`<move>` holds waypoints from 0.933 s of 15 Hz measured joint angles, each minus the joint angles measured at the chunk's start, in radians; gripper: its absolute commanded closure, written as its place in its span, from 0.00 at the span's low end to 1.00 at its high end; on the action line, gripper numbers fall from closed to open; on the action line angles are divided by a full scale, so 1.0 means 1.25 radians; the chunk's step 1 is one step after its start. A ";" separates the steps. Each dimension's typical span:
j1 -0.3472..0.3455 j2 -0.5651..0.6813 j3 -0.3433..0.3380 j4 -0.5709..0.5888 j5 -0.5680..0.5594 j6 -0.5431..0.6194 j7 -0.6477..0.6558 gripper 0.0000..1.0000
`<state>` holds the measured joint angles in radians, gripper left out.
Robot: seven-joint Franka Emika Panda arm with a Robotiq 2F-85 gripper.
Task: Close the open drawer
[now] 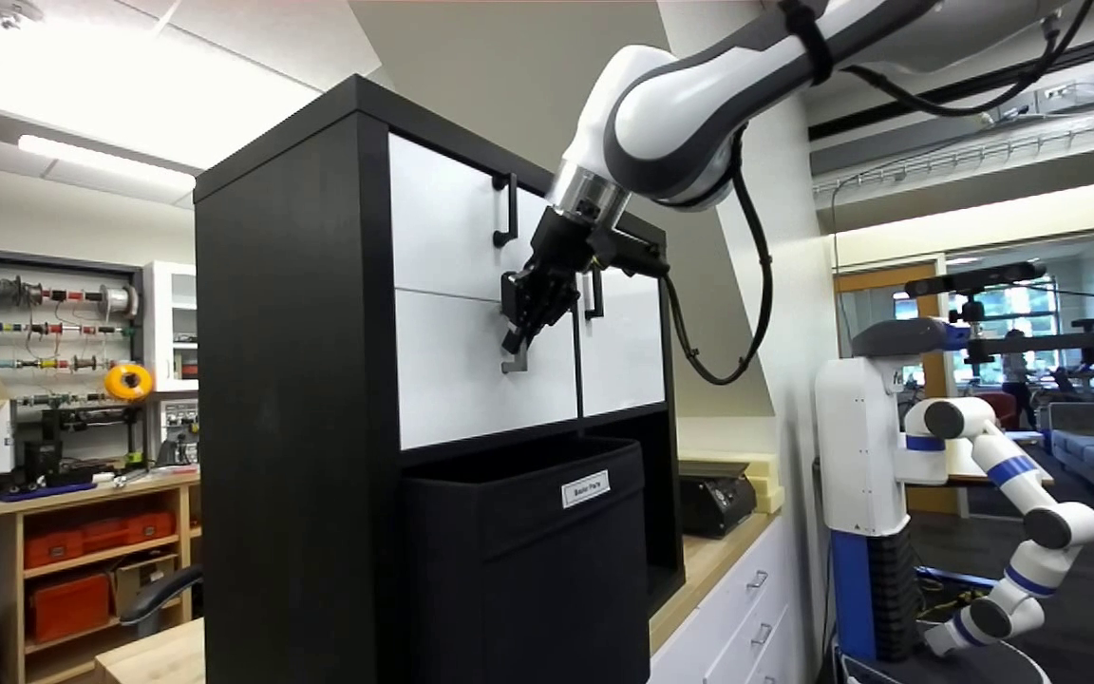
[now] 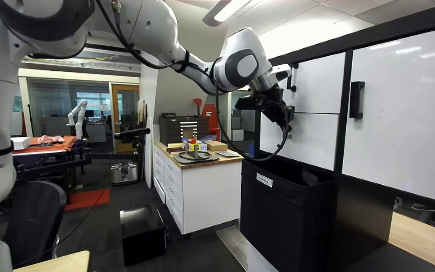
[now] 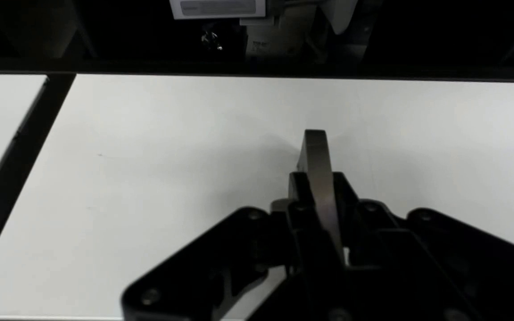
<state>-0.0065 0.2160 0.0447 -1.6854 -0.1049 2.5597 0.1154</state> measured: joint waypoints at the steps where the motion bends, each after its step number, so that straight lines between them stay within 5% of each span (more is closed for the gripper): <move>1: 0.003 0.013 -0.003 0.019 0.000 -0.008 0.000 0.95; 2: 0.005 0.017 -0.005 0.030 0.000 -0.024 0.000 0.94; 3: 0.007 0.019 -0.006 0.037 0.001 -0.037 0.000 0.60; 14: 0.068 -0.011 -0.023 0.061 -0.074 -0.298 0.101 0.01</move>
<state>0.0787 0.2022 0.0156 -1.6094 -0.1979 2.1876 0.2422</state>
